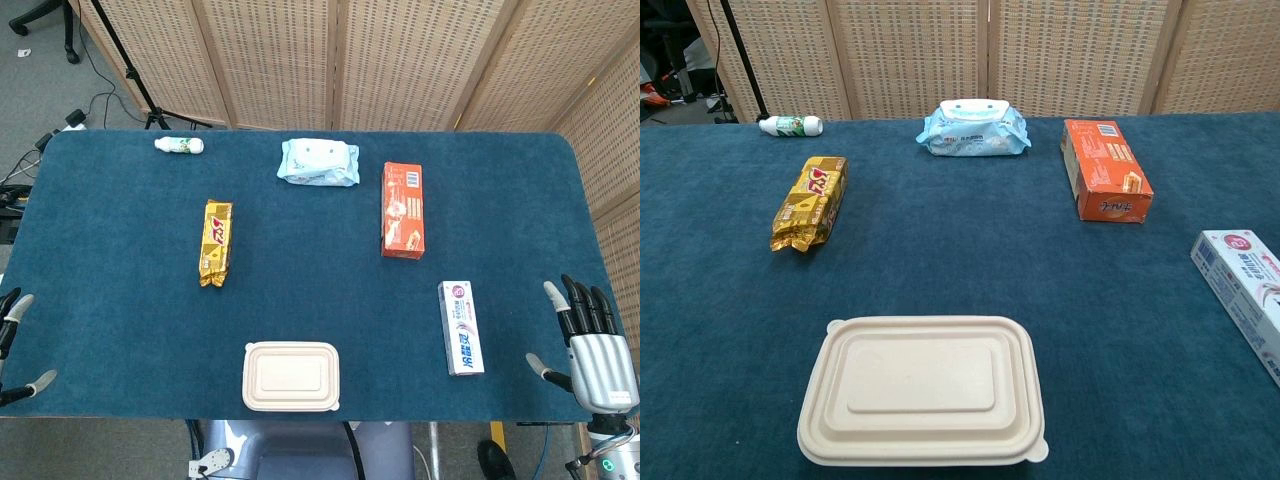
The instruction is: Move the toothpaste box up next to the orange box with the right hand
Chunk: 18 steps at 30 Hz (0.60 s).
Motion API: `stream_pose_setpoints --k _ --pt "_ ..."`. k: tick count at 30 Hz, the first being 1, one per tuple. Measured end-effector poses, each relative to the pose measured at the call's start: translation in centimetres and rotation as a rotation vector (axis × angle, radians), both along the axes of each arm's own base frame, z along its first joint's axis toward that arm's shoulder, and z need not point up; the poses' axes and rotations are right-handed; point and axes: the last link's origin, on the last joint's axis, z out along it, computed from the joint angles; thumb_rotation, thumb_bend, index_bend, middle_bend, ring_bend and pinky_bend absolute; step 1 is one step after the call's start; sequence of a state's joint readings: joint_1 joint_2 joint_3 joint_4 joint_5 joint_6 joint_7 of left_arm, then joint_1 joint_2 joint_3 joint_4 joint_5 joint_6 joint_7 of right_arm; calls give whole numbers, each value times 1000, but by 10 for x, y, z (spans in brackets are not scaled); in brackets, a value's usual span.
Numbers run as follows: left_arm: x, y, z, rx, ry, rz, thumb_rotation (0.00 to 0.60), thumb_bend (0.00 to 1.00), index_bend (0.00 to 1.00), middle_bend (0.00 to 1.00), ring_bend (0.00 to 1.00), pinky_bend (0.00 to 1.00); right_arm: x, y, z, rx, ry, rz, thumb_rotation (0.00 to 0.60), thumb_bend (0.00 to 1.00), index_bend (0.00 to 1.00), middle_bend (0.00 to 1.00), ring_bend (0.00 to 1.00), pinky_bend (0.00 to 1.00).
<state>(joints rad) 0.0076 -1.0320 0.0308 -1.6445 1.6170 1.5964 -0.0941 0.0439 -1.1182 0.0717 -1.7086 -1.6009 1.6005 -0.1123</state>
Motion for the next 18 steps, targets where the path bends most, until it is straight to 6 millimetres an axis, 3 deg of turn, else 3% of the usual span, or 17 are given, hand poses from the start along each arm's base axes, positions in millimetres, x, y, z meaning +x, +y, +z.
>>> stream_pose_setpoints --k 16,18 --pt "0 2 -2 -12 -3 9 600 0 0 0 0 0 -4 -6 -9 182 -117 -5 600 1 0 0 0 0" --pt "0 2 -2 -11 -4 12 600 0 0 0 0 0 -8 -9 -9 230 -137 -6 600 61 5 0 0 0"
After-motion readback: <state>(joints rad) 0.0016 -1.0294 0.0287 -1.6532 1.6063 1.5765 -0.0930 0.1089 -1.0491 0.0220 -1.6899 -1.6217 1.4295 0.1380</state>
